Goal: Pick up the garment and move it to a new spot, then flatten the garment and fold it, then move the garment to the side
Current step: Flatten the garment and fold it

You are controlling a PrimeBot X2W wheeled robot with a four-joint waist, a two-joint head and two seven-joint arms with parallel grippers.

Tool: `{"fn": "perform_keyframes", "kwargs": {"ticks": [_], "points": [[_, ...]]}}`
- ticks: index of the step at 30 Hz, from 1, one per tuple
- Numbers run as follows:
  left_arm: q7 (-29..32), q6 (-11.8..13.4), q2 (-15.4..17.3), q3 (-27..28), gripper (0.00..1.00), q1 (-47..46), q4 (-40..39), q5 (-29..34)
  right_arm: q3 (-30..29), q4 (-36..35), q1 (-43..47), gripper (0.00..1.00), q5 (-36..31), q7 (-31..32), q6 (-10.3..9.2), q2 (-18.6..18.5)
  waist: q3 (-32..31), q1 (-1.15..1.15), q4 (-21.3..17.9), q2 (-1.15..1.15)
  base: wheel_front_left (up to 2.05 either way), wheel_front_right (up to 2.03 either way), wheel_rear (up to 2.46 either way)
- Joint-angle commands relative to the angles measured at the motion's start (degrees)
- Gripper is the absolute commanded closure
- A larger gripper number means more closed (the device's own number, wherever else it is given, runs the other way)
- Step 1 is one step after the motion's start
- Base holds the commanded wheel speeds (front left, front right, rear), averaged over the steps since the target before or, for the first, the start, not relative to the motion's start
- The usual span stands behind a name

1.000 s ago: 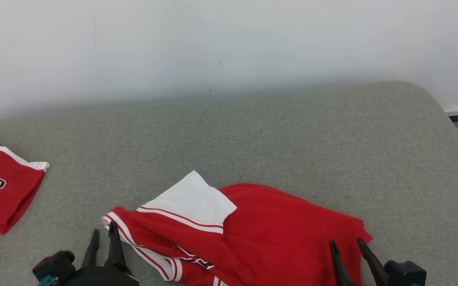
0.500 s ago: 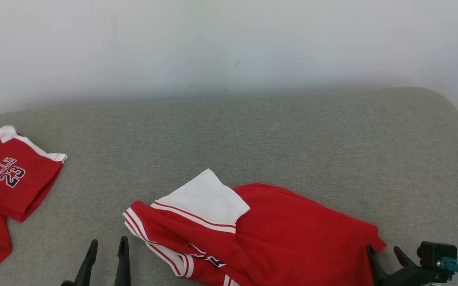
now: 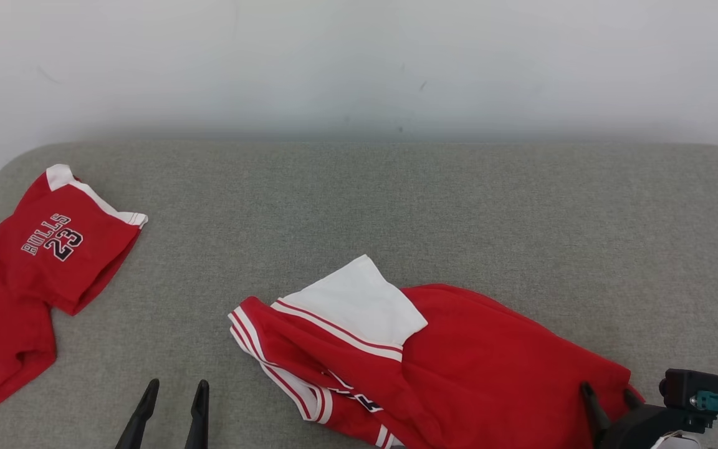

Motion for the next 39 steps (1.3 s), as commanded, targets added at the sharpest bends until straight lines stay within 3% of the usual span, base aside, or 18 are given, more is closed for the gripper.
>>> {"fn": "perform_keyframes", "kwargs": {"ticks": [1,5,7,8,10,11,18,31,32,33,39], "points": [[-0.2,0.0,0.2,-0.1,0.0,0.7,0.2,-0.4,-0.8,0.5,-0.5,0.01,-0.5,-0.2,0.2,0.1,0.3,0.0,0.5,0.0,0.0,0.0,0.0],[-0.2,0.0,0.5,-0.4,0.0,0.6,0.7,-0.9,-2.8,2.0,-1.0,0.0,-0.7,-0.3,0.2,0.1,0.2,0.0,1.1,0.0,0.0,0.0,0.0],[-0.2,0.0,0.5,-0.6,0.0,0.7,0.9,-1.1,-2.8,2.5,-1.1,0.07,-0.3,-0.6,0.2,0.1,0.2,0.0,1.2,0.0,0.0,0.0,0.0],[-0.2,-0.1,0.5,-0.6,0.0,0.8,0.9,-1.2,-2.7,2.7,-1.2,0.27,0.0,-0.7,0.2,0.1,0.3,0.0,1.2,0.0,0.0,0.0,0.0],[-0.2,-0.1,0.5,-0.7,0.0,0.7,1.0,-1.2,-2.0,2.8,-1.7,0.88,-0.1,-1.3,0.2,0.1,0.3,0.0,1.2,0.0,0.0,0.0,0.0],[-0.2,-0.1,0.4,-0.7,0.0,0.8,1.0,-1.2,-1.7,2.9,-2.1,1.0,0.1,-1.6,0.2,0.1,0.4,0.0,1.2,0.0,0.0,0.0,0.0],[-0.2,0.0,0.0,-0.7,0.0,0.1,1.1,-1.0,-5.5,2.5,-8.1,1.0,-6.8,-3.6,0.2,-0.5,1.1,0.0,1.2,0.0,0.0,0.0,0.0],[-0.2,0.0,-1.2,-2.1,0.0,-1.1,1.8,-0.4,-6.7,12.2,-23.3,1.0,-10.7,-6.9,0.2,-9.9,2.3,0.0,6.9,0.0,0.0,0.0,0.0],[-0.2,0.0,-1.2,-2.1,0.0,-1.0,1.8,-0.4,-6.4,13.0,-24.0,0.87,-10.8,-7.7,0.19,-10.1,2.4,0.0,7.2,0.0,0.0,0.0,0.0],[-0.2,0.0,-1.2,-2.1,0.0,-1.0,1.8,-0.4,-5.9,14.3,-24.4,0.0,-10.6,-8.2,0.2,-10.3,2.5,0.0,7.5,0.0,0.0,0.0,0.0],[-0.2,0.0,-1.1,-1.7,0.0,-0.5,1.9,-0.3,-4.3,20.7,-24.1,0.0,-8.4,-4.7,0.18,-10.2,2.0,0.0,7.7,0.0,0.0,0.0,0.0]]}}
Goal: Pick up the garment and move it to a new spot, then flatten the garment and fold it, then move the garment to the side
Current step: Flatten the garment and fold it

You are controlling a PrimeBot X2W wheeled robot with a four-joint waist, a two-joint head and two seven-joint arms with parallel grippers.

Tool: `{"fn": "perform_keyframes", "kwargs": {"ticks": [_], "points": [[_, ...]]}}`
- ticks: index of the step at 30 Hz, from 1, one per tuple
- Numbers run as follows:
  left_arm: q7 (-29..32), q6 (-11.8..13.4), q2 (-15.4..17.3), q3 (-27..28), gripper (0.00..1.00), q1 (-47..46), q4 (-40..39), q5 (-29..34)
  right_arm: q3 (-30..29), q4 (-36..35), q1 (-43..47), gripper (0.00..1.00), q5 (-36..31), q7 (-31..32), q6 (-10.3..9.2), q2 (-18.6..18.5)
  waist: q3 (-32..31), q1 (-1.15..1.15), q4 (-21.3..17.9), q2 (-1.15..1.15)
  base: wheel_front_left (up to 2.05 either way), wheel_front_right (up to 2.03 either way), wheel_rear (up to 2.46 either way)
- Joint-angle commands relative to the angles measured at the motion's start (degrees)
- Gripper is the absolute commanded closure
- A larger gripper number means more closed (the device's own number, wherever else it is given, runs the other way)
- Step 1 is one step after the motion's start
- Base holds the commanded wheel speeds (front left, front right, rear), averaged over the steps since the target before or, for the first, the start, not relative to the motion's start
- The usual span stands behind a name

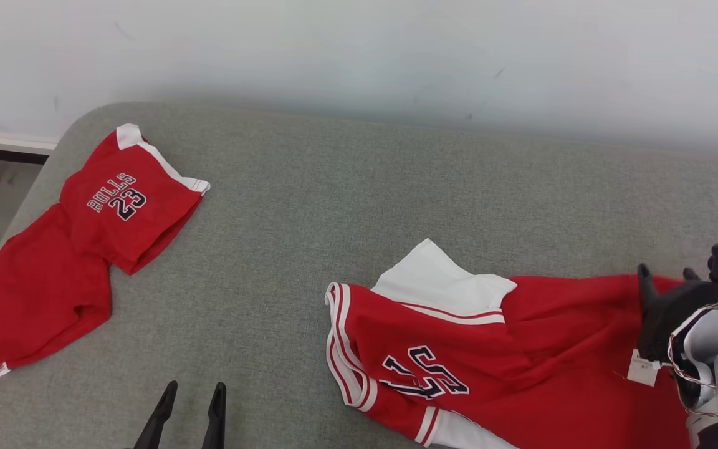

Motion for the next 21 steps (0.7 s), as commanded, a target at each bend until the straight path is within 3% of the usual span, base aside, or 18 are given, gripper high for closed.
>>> {"fn": "perform_keyframes", "kwargs": {"ticks": [1,6,11,16,21], "points": [[-0.2,0.1,0.1,0.3,0.0,0.3,0.1,0.3,0.0,0.7,1.2,0.0,1.1,1.5,0.16,0.0,-0.5,0.0,-0.4,0.0,0.0,0.0,0.0],[-0.2,0.3,-0.2,0.9,0.0,1.1,-0.2,0.7,0.1,-2.3,3.8,0.0,3.8,1.8,0.16,0.7,-1.6,0.0,-1.9,0.0,0.0,0.0,0.0],[-0.2,0.3,-0.3,1.3,0.0,1.7,-0.2,0.8,-0.7,-12.1,10.8,0.0,6.4,-1.0,0.16,2.7,-3.1,0.0,-4.5,0.0,0.0,0.0,0.0],[-0.2,0.2,-0.4,1.2,0.0,2.4,0.3,0.6,3.0,-23.8,20.4,0.0,7.8,-3.3,0.17,5.2,-4.8,0.0,-7.0,0.0,0.0,0.0,0.0],[-0.2,0.2,-0.2,1.0,0.0,2.5,1.3,0.3,5.0,-29.6,27.7,0.0,8.9,-8.8,0.12,7.2,-5.9,0.0,-9.0,0.0,0.0,0.0,0.0]]}}
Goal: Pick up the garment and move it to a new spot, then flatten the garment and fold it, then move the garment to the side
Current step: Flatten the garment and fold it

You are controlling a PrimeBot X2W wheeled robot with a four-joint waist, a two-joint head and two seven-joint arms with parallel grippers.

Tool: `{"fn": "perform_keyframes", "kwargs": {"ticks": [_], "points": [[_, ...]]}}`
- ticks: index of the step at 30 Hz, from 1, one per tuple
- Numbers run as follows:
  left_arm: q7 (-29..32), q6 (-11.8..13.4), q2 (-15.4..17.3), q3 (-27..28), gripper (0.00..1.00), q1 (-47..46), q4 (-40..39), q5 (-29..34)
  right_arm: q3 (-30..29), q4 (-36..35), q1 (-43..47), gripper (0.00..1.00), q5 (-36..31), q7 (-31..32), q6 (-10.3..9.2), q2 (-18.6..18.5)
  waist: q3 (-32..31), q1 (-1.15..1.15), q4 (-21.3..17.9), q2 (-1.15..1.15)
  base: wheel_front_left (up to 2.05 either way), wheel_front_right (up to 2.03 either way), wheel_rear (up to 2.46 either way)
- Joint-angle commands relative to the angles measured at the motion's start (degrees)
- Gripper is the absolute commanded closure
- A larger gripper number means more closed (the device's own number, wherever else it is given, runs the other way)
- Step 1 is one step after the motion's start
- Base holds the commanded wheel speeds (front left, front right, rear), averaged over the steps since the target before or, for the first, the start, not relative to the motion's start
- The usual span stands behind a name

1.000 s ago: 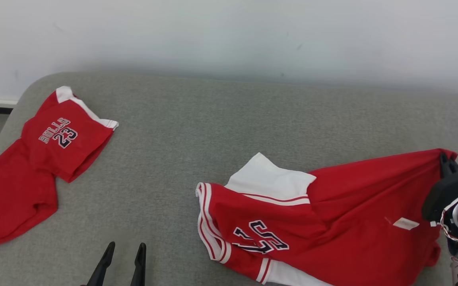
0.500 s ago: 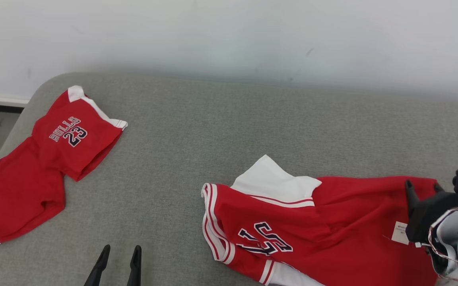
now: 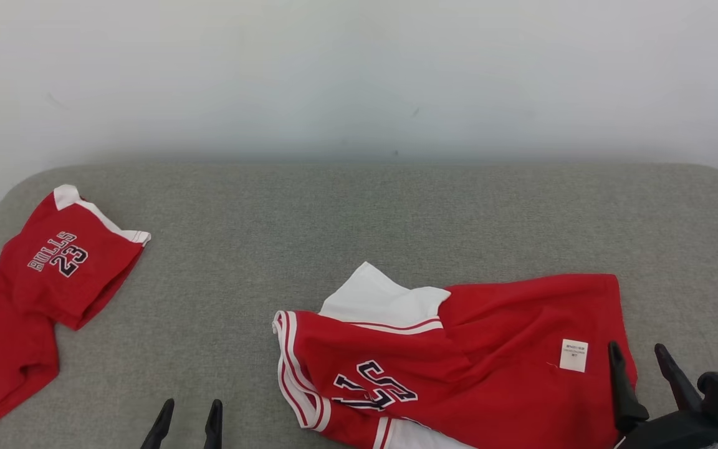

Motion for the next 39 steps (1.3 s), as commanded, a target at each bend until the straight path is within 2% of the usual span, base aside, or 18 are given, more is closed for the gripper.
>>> {"fn": "perform_keyframes", "kwargs": {"ticks": [1,4,8,15,23,30,35,39], "points": [[-0.2,0.0,0.4,0.1,0.0,0.7,0.5,0.0,0.4,-0.3,0.4,0.0,0.5,-1.0,0.08,0.3,-1.0,0.01,-1.8,0.0,0.0,0.0,0.0],[0.7,0.0,0.8,-0.5,0.0,-2.1,1.9,0.4,1.7,-0.5,1.7,0.0,0.1,-2.4,0.08,1.0,-0.8,0.01,-3.1,0.0,0.0,0.0,0.0],[4.7,0.0,1.3,-2.3,0.0,-9.6,5.6,1.2,3.8,-0.4,0.2,0.0,-0.6,-1.3,0.08,0.7,0.6,0.01,-5.2,0.0,0.0,0.0,0.0],[17.3,0.1,-0.4,-6.1,0.0,-28.7,18.7,2.3,8.1,-0.8,-5.7,0.0,-0.9,3.3,0.08,-1.1,6.3,0.01,-10.3,0.0,0.0,0.0,0.0],[28.7,0.0,-0.3,-9.8,0.0,-44.3,33.1,2.9,10.9,-0.3,-11.6,0.0,0.0,3.6,0.08,-2.5,12.8,0.01,-15.6,0.0,0.0,0.0,0.0],[31.8,0.0,-0.9,-10.6,0.0,-50.6,39.4,2.3,10.4,0.8,-13.0,0.0,0.0,2.5,0.08,-2.6,15.2,0.01,-17.0,0.0,0.0,0.0,0.0],[33.2,1.8,-0.4,-10.9,0.0,-53.7,43.5,3.2,10.7,1.6,-13.6,0.0,-0.1,2.0,0.08,-2.4,15.5,0.01,-17.5,0.0,0.0,0.0,0.0],[34.0,1.3,-0.3,-11.5,0.0,-54.7,45.7,2.8,10.9,2.1,-13.8,0.0,-0.4,1.9,0.08,-2.1,15.4,0.01,-17.8,0.0,0.0,0.0,0.0]]}}
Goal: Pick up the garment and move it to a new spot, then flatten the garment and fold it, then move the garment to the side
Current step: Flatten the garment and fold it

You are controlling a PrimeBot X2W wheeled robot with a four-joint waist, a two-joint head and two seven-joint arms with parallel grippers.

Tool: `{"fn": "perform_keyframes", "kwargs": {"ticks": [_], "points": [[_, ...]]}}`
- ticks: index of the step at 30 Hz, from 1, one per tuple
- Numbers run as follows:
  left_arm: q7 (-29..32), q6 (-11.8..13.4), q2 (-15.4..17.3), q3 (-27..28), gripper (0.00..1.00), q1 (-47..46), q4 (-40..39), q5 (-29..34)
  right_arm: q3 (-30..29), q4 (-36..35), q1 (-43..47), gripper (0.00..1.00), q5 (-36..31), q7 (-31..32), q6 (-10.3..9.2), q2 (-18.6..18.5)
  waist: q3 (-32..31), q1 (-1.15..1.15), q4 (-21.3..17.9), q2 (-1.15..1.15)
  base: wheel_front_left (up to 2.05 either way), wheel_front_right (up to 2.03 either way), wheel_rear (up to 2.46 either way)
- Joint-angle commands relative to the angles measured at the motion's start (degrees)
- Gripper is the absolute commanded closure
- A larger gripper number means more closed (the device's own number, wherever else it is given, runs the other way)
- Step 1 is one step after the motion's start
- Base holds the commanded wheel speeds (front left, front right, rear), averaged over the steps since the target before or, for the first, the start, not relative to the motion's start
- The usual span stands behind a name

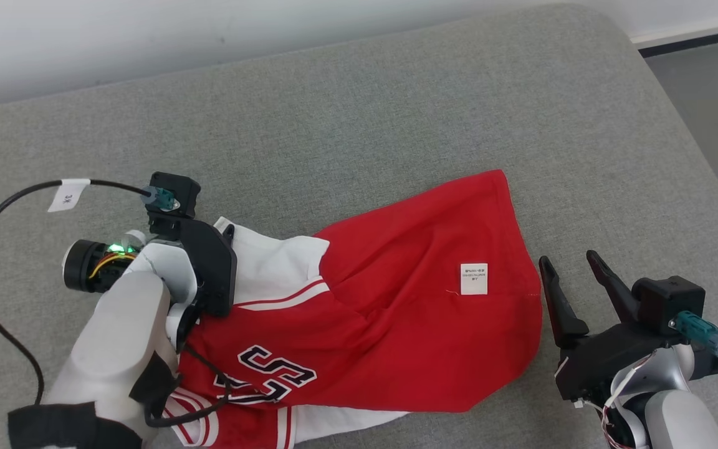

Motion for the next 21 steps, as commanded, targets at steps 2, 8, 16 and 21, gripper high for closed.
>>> {"fn": "perform_keyframes", "kwargs": {"ticks": [2,8,16,21], "points": [[1.1,-0.9,-0.3,-0.9,0.31,-0.2,1.4,-0.6,0.2,0.3,-0.4,0.0,-0.1,-0.4,0.08,0.3,0.1,-0.01,-0.2,-0.01,0.0,0.0,0.0],[3.5,-1.6,-0.4,-3.2,1.0,-0.5,2.9,-2.1,0.1,0.5,-0.6,0.0,0.1,-0.5,0.08,0.1,0.2,-0.01,-0.1,-0.01,0.0,0.0,0.0],[3.8,-1.7,2.3,-6.1,1.0,-1.9,-2.3,-7.6,-7.8,1.4,-3.2,0.0,-3.7,10.1,0.08,1.8,1.2,-0.01,1.0,-0.01,0.0,0.0,0.0],[5.1,-1.7,6.5,-10.7,1.0,-0.4,-9.4,-13.3,-9.7,1.2,-5.5,0.0,-4.9,17.6,0.08,3.0,1.7,-0.01,2.2,-0.01,0.0,0.0,0.0]]}}
